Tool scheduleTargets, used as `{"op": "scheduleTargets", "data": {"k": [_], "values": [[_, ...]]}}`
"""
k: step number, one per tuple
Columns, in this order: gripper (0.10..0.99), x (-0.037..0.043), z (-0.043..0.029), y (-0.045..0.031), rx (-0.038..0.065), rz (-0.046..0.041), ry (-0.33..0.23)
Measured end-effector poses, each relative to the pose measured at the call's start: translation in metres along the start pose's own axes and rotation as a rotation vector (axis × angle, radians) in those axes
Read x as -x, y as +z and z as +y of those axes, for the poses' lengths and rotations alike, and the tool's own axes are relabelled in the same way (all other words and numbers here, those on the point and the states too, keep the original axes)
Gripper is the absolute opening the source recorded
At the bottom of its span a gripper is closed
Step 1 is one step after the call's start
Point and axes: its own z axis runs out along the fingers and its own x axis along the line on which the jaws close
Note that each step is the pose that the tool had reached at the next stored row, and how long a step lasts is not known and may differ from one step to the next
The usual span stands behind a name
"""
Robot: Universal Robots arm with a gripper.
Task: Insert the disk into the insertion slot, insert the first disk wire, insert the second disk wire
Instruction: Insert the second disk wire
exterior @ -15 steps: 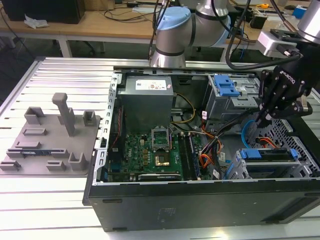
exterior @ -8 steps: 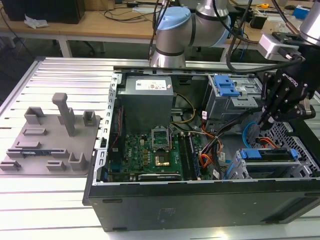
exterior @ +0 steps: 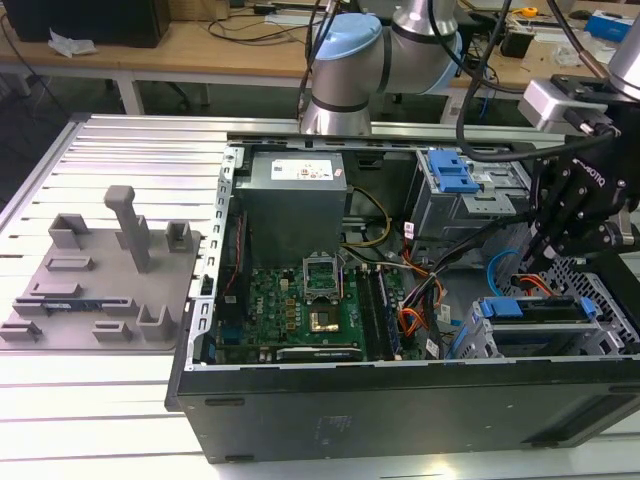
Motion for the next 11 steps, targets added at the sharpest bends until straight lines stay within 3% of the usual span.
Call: {"op": "scheduleTargets", "data": {"k": [6, 11], "values": [[0.161, -0.0087, 0.0075, 0.001, -0.005, 0.0, 0.0], [0.161, -0.0163, 0.0047, 0.0012, -0.005, -0.0058, 0.003]]}}
